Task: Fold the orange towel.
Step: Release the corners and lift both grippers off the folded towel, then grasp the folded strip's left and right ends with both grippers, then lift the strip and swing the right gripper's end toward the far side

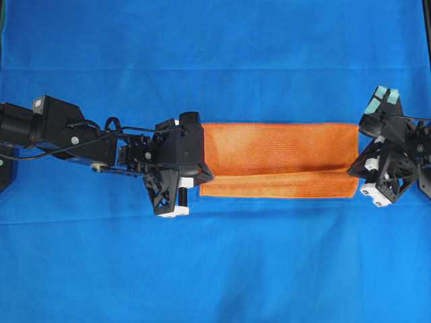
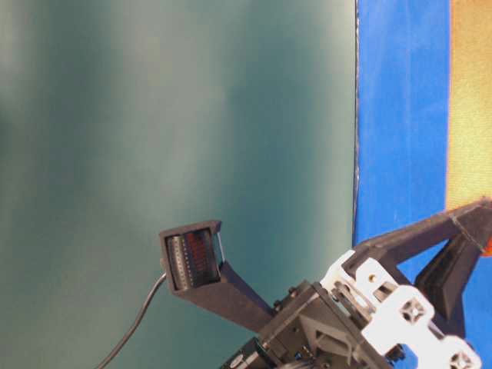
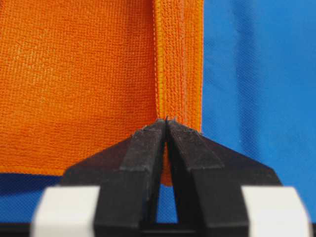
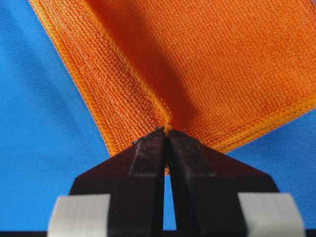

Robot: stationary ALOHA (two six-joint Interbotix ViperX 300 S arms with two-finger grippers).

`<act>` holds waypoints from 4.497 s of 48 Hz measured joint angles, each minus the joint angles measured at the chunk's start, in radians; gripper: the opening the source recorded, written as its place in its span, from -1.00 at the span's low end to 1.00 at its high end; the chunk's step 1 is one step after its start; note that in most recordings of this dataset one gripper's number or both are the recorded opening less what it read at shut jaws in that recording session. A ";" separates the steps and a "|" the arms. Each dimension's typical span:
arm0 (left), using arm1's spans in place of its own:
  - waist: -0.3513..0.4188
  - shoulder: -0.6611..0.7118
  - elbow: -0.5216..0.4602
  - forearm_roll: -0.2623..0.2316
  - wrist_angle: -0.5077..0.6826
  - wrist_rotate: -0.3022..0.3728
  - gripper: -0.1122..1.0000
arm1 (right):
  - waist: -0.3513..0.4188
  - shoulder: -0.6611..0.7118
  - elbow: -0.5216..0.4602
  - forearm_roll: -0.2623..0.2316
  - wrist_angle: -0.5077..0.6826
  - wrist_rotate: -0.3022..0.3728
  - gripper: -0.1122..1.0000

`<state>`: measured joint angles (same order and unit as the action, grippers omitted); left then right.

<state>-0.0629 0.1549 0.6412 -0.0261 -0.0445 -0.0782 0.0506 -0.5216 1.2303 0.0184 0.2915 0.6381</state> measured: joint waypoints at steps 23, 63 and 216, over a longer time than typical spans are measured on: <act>0.032 -0.037 0.003 0.000 0.015 0.063 0.34 | 0.002 -0.020 -0.029 -0.078 -0.031 -0.006 0.31; 0.141 0.014 -0.029 0.000 -0.008 0.126 0.34 | -0.241 0.028 -0.054 -0.324 0.060 -0.005 0.31; 0.009 -0.055 -0.242 0.002 0.026 0.130 -0.77 | -0.512 0.336 -0.569 -0.693 -0.032 -0.017 -0.77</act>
<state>-0.0537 0.0997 0.3988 -0.0245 -0.0184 0.0522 -0.4617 -0.1856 0.6611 -0.6750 0.2592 0.6213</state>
